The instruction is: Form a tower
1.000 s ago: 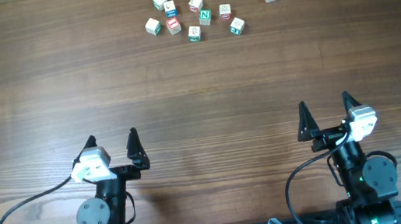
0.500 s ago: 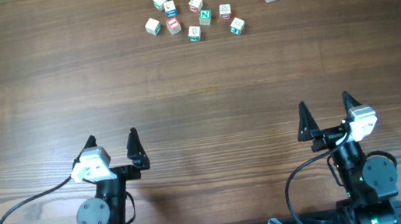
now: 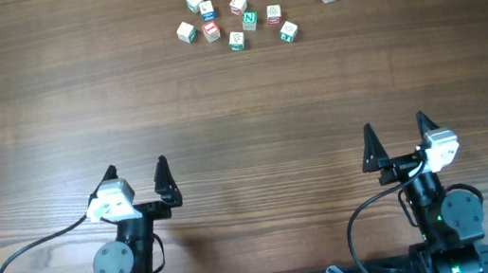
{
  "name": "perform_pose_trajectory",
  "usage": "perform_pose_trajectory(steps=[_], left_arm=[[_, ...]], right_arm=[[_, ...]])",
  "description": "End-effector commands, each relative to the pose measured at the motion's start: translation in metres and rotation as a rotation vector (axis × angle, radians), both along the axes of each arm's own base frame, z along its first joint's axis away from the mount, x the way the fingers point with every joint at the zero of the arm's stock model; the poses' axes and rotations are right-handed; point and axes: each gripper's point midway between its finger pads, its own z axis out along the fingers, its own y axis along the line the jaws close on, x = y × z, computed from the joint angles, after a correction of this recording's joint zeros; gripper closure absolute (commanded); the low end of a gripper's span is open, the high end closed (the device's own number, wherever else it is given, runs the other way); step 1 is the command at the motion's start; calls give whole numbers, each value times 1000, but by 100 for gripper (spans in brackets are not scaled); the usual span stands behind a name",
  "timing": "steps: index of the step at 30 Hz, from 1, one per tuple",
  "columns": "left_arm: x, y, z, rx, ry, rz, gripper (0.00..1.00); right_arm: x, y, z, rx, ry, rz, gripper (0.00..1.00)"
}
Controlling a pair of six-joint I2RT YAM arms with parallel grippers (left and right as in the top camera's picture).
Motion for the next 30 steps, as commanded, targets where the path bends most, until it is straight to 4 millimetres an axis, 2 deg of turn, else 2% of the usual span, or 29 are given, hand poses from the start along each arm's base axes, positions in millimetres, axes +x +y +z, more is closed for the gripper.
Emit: perform_pose_trajectory(steps=[1, 4, 9, 15, 22, 30], left_arm=[[-1, -4, 3, 15, -13, -30, 0], [-2, -7, 11, 10, -25, -46, 0], [-4, -7, 38, 6, -56, -46, 0], [1, -7, 59, 13, 7, -46, 0], [22, -10, 82, 24, 106, -47, 0], [49, -14, 87, 37, 215, -47, 0]], right_arm=[[0, 4, 0, -4, -2, 19, 0], [0, 4, 0, -3, -2, 19, 0], [0, 4, 0, -3, -2, 19, 0], [0, 4, 0, -3, -2, 19, 0], [0, 4, 0, -3, -2, 19, 0], [0, 4, 0, -3, -2, 19, 0]])
